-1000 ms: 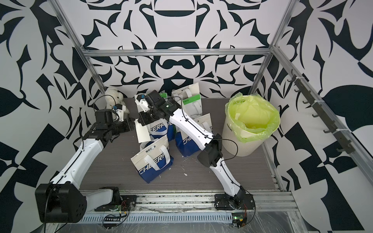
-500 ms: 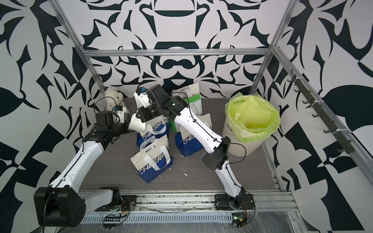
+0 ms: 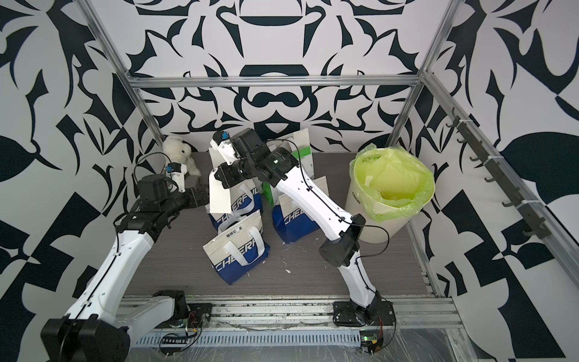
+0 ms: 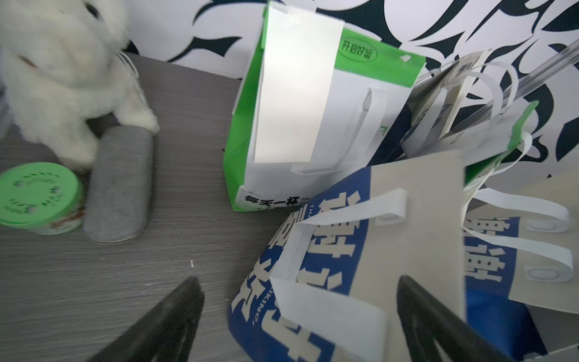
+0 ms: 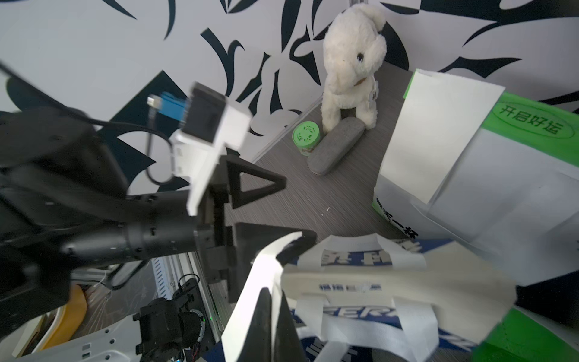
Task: Shred takeout receipts and throw away
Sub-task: Tear off the takeout receipt from the takeout bag, then shred the takeout receipt.
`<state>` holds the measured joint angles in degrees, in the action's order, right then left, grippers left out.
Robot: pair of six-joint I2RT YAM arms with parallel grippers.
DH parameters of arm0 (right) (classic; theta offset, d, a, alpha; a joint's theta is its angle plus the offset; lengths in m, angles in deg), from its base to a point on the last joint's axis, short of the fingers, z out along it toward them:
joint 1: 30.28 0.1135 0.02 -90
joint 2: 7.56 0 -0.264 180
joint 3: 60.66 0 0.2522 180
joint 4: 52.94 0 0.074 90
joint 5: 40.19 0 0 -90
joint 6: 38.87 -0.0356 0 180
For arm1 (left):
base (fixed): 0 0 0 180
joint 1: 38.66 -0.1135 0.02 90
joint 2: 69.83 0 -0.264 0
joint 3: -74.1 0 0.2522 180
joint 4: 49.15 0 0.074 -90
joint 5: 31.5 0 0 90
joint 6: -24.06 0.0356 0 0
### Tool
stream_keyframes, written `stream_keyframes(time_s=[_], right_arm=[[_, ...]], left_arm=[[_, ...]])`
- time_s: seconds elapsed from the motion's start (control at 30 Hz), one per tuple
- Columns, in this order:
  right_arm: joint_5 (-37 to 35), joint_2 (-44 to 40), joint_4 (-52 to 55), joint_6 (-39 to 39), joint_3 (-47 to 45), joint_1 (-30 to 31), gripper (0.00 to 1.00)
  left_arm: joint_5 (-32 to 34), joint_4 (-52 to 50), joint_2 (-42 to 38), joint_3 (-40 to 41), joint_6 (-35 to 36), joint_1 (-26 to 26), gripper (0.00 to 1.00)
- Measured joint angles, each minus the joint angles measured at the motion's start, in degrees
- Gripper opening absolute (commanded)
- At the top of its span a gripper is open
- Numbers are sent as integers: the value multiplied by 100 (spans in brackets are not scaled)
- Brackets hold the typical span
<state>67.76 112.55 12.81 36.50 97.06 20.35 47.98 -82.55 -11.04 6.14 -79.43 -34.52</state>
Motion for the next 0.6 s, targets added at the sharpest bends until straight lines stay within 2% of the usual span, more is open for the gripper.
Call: stream_keyframes(time_s=[0.2, 0.37, 0.47, 0.6], right_arm=[[-352, -549, 94, 192, -730, -107, 0], [-592, -1215, 17, 334, -1405, -201, 0], [-723, -1631, -52, 531, -1858, -238, 0], [-778, -2337, -304, 918, -2852, -256, 0]], left_arm=[[492, -275, -413, -433, 229, 0, 100], [444, -420, -474, -590, 398, 0, 99], [28, -520, -555, -601, 505, 0, 100], [-1346, -549, -586, -848, 599, 0, 89]])
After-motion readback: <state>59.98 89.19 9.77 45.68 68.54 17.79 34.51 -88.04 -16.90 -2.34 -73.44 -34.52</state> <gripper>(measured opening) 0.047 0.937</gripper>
